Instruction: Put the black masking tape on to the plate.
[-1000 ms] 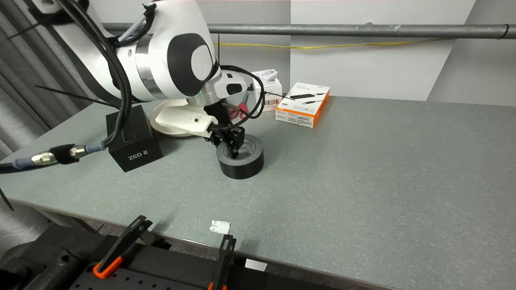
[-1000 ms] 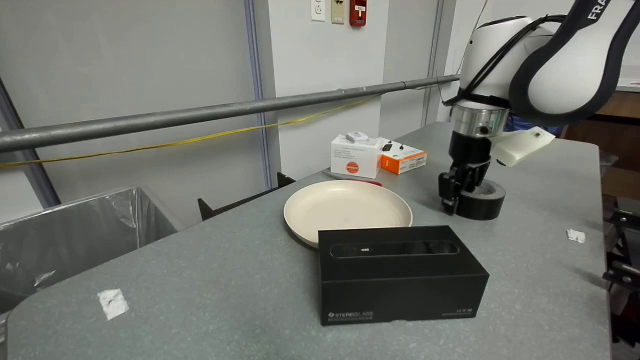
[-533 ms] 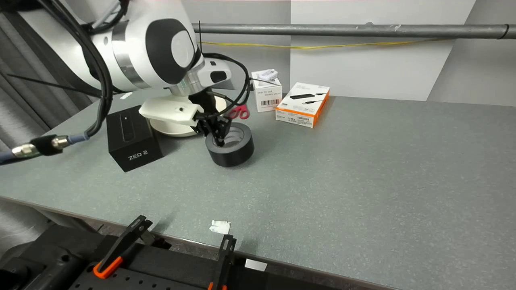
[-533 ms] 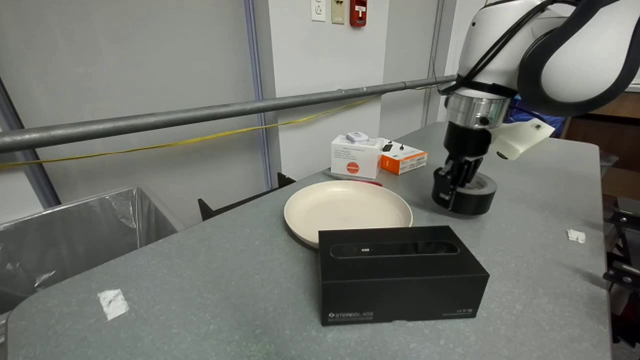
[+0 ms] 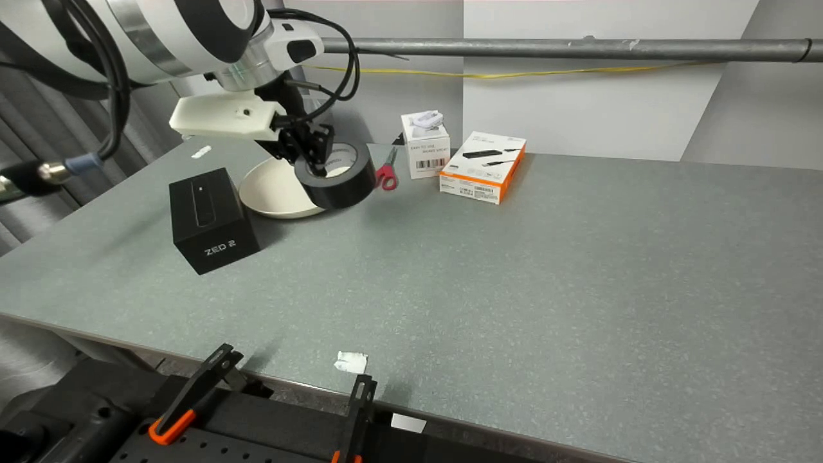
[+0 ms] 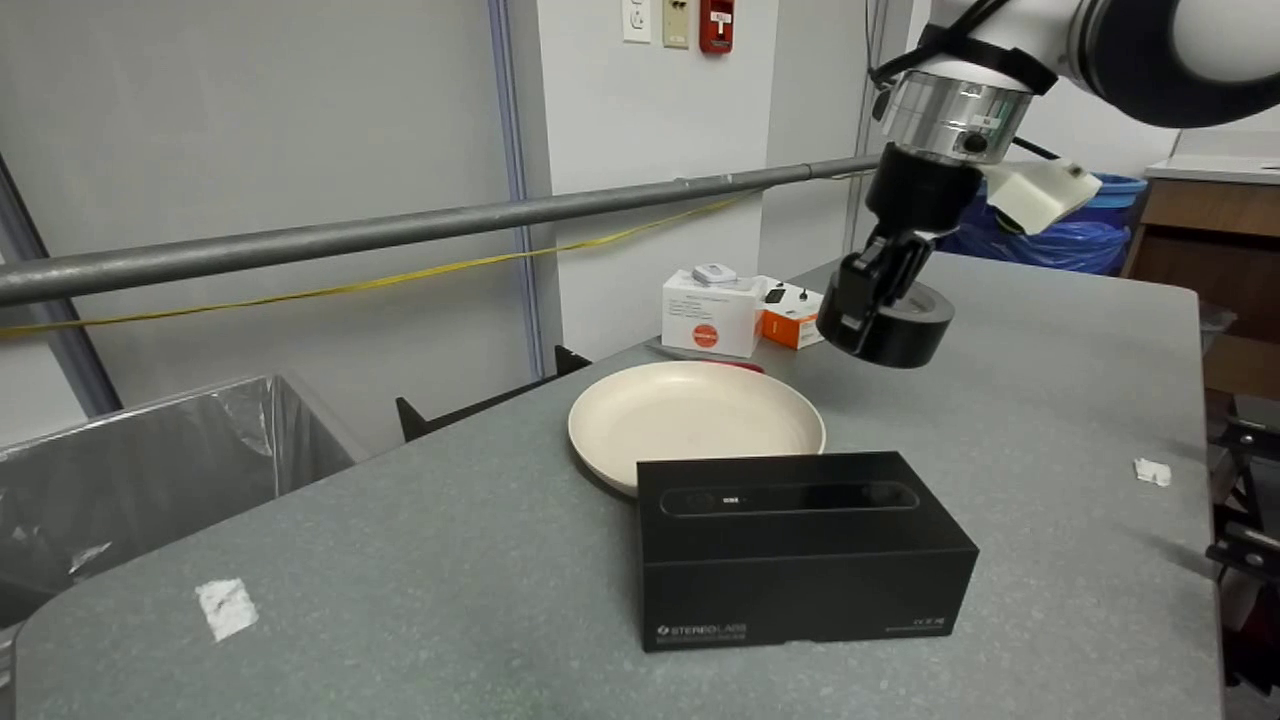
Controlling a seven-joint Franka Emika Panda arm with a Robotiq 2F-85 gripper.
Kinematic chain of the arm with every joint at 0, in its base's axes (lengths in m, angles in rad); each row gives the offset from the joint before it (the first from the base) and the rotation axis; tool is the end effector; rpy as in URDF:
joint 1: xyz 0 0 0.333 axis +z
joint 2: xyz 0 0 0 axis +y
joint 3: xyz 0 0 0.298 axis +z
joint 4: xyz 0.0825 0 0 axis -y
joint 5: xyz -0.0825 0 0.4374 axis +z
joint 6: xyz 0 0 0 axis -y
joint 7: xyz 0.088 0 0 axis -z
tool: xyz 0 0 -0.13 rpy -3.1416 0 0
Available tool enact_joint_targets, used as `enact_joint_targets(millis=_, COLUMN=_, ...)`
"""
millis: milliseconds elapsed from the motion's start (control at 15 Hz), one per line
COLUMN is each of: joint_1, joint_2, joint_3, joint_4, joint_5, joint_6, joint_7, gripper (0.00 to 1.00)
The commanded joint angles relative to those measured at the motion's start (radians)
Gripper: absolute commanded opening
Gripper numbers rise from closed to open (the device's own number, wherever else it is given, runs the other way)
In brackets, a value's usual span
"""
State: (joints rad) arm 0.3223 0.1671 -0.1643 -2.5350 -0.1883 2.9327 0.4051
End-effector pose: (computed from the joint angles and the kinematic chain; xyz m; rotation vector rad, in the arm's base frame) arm 0.4991 0.0867 0.1464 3.0971 -0.0959 0.3809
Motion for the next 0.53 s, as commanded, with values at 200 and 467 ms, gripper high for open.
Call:
enact_joint_targets(millis=200, joint_1=-0.001, joint_2=-0.002, joint_3=0.007, joint_4=-0.002, joint_5=0.0, joint_6=0.0, joint_7=0.0, gripper=0.26)
enact_joint_targets(millis=467, joint_1=-0.085, joint_2=0.05, joint_3=0.176, joint_4=0.048, joint_5=0.17, joint_6=0.1, joint_7=-0.09, gripper=0.06)
